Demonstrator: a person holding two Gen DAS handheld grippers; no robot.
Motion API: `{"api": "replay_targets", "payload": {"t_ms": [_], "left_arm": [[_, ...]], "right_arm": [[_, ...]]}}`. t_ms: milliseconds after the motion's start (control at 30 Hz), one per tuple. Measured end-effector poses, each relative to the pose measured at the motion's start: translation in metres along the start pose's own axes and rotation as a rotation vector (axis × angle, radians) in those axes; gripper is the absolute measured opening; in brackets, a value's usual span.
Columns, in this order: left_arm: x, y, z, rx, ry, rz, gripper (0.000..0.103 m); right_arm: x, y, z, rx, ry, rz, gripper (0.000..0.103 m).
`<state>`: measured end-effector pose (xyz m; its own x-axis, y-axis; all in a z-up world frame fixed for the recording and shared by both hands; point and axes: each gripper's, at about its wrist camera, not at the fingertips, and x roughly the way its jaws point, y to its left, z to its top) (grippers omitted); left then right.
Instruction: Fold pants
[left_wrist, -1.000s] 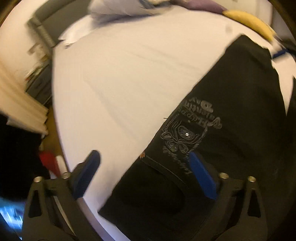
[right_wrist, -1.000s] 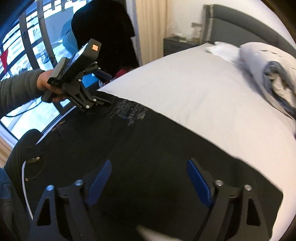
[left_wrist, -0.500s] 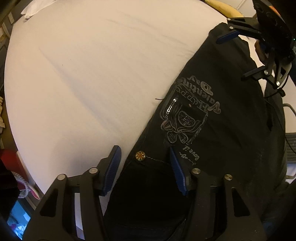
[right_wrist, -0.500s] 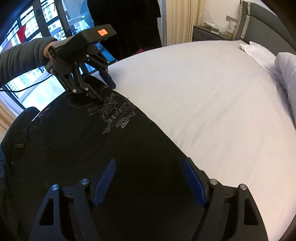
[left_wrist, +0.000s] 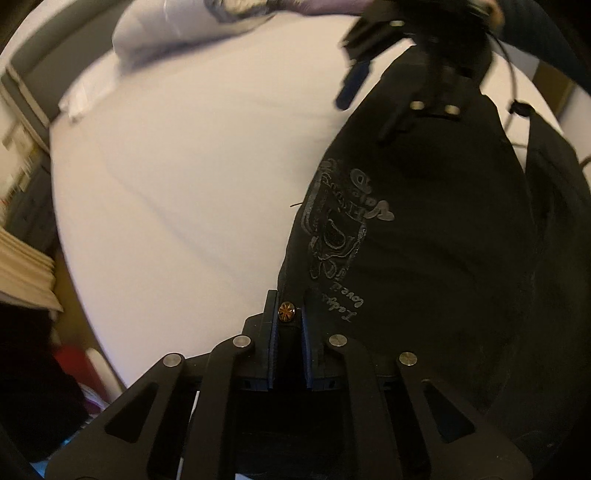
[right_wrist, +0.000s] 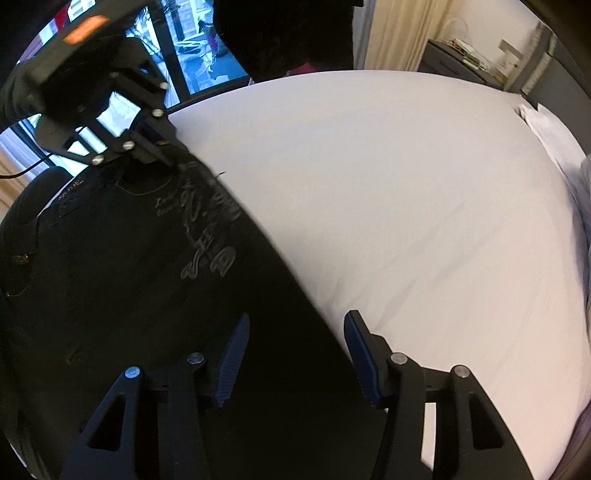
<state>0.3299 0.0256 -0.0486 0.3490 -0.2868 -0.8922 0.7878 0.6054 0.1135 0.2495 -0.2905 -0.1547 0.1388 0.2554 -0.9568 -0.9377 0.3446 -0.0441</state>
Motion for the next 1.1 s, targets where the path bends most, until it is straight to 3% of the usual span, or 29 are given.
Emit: {"api": "replay_targets", "payload": {"t_ms": [100, 233, 433, 533, 667, 900, 1100], "left_arm": [[-0.008, -0.013, 0.003, 0.050, -0.038, 0.054, 0.009], [-0.013, -0.032, 0.014, 0.059, -0.054, 0.063, 0.009], [-0.017, -0.035, 0.019, 0.077, -0.057, 0.076, 0.009], [-0.010, -0.031, 0.008, 0.066, -0.060, 0.074, 0.009], [-0.009, -0.025, 0.005, 0.068, -0.067, 0.073, 0.009], [-0.029, -0.051, 0.000, 0.072, -0.091, 0.079, 0.009], [-0.043, -0.097, -0.015, 0.116, -0.076, 0.090, 0.009]], "right_arm": [[0.005, -0.001, 0.009, -0.031, 0.034, 0.008, 0.057], [0.015, -0.002, 0.022, -0.073, 0.093, 0.020, 0.052], [0.026, -0.010, 0.029, -0.046, 0.165, 0.054, 0.031], [0.025, -0.011, 0.027, -0.022, 0.189, 0.060, 0.011], [0.013, -0.011, 0.023, 0.031, 0.180, 0.039, 0.007], [-0.019, 0.008, -0.011, 0.346, 0.044, 0.008, 0.005], [-0.030, 0.019, -0.056, 0.726, -0.089, 0.079, 0.006]]}}
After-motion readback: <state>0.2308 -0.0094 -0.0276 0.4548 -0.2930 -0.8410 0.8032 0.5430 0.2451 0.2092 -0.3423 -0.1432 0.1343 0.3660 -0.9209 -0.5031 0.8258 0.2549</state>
